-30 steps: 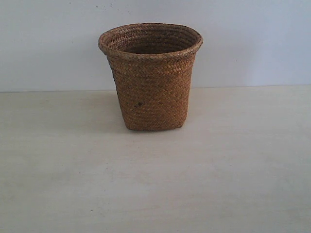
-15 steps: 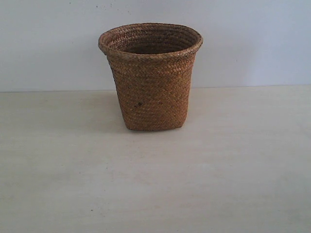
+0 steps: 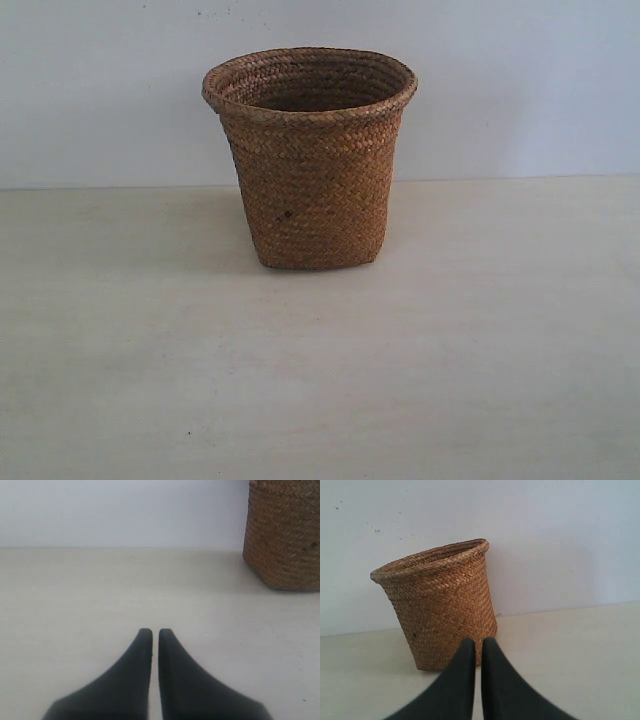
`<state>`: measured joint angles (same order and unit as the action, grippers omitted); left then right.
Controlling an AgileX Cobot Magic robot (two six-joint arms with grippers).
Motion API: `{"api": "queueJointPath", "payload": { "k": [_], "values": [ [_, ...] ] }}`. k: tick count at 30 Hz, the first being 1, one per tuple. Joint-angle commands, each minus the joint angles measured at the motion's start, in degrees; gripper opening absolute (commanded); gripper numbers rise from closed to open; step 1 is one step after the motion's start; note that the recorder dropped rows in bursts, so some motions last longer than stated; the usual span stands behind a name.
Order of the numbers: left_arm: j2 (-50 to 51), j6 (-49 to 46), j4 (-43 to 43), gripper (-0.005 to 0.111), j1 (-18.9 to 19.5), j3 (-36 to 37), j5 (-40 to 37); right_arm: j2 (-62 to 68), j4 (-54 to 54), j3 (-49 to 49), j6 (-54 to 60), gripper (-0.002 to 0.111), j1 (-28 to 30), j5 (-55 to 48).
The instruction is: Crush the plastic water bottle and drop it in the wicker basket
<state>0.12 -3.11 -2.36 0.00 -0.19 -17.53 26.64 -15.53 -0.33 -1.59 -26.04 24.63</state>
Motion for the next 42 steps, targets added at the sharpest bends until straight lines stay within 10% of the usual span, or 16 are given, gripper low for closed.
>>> {"api": "queueJointPath", "payload": {
  "k": [1, 10, 21, 42],
  "values": [
    [-0.1, 0.3, 0.3, 0.004, 0.1, 0.2, 0.1, -0.1, 0.2, 0.3, 0.4, 0.001, 0.2, 0.5],
    [-0.1, 0.3, 0.3, 0.004, 0.1, 0.2, 0.1, -3.3, 0.7, 0.3, 2.0, 0.001, 2.4, -3.0],
    [-0.1, 0.3, 0.3, 0.004, 0.1, 0.2, 0.1, -23.0, 0.8, 0.3, 7.5, 0.001, 21.7, -27.0],
    [-0.1, 0.1, 0.3, 0.004, 0.1, 0.2, -0.1, -25.5, 2.9, 0.3, 13.4, 0.001, 25.5, -44.1]
  ]
}}
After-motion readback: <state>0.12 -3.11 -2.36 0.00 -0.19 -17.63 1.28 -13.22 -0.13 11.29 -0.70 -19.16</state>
